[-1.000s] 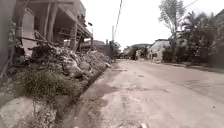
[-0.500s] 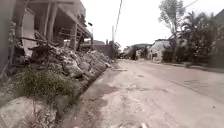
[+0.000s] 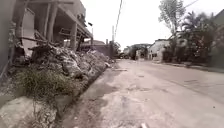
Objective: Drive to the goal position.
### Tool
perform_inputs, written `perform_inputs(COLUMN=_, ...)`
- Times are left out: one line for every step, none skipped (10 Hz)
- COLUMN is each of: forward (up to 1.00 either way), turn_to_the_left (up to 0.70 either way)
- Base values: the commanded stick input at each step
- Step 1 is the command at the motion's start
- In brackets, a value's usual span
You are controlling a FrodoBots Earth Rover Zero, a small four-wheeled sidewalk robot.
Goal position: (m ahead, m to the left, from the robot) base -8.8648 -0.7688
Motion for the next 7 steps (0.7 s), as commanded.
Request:
perform_inputs(forward=0.06, turn_to_the_left=0.00)
perform_inputs(forward=0.06, turn_to_the_left=0.00)
perform_inputs(forward=0.06, turn_to_the_left=0.00)
perform_inputs(forward=0.06, turn_to_the_left=0.00)
perform_inputs(forward=0.06, turn_to_the_left=0.00)
perform_inputs(forward=0.06, turn_to_the_left=0.00)
perform_inputs(forward=0.06, turn_to_the_left=0.00)
